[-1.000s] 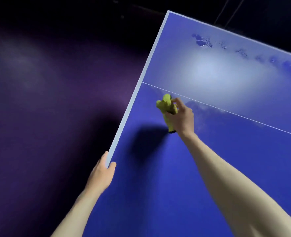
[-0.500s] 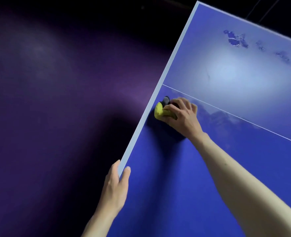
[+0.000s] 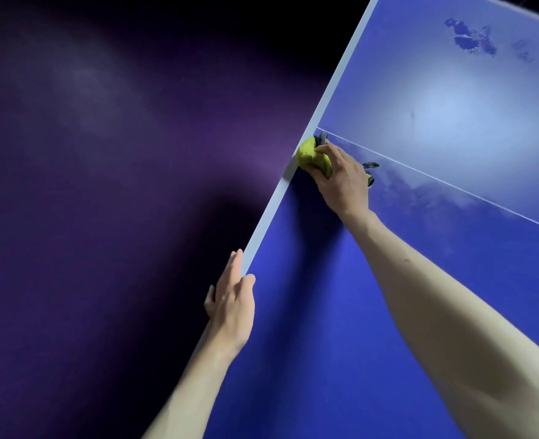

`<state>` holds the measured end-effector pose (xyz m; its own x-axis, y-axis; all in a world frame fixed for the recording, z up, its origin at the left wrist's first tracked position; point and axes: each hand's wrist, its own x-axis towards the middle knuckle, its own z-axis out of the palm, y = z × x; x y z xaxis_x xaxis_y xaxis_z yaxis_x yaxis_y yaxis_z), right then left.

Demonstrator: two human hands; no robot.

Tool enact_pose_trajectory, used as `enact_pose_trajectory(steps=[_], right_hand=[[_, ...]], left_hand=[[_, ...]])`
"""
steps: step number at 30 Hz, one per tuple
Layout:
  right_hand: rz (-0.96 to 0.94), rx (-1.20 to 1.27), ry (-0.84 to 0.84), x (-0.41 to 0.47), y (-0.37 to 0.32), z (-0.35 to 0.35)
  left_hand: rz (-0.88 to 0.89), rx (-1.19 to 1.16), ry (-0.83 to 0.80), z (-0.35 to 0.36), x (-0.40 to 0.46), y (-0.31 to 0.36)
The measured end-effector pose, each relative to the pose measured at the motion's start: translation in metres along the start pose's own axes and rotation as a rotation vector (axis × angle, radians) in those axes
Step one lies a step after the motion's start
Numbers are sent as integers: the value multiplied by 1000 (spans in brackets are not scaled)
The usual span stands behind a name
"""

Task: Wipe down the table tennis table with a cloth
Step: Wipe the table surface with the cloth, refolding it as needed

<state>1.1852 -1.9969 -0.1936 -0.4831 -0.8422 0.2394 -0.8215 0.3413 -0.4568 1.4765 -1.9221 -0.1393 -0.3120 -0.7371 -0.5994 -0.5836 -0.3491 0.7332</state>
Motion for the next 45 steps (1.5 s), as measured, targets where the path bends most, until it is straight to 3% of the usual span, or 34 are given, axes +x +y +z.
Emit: enact_pose_trajectory(steps=[6, 13, 26, 35, 37, 39, 42, 45], right_hand=[[-23, 22, -23, -68, -35, -1], [-67, 75, -93, -175, -87, -2], [-294, 170, -217, -483, -202, -32], [-547, 288, -404, -623, -189, -88], [-488, 337, -388, -635, -176, -112], [-325, 360, -259, -620, -169, -134], [-150, 342, -43, -552, -161, -149], [-5, 239, 44, -476, -144, -138]], left_hand=[[39, -216, 8, -16, -12, -9], [91, -105, 213, -47, -59, -55], [89, -159, 461, -71, -258, -202], [130, -101, 500, -76, -326, -229], [161, -84, 480, -74, -327, -218], [180, -66, 458, -71, -325, -207], [197, -47, 418, -64, -317, -196], [217, -9, 396, -55, -309, -190]])
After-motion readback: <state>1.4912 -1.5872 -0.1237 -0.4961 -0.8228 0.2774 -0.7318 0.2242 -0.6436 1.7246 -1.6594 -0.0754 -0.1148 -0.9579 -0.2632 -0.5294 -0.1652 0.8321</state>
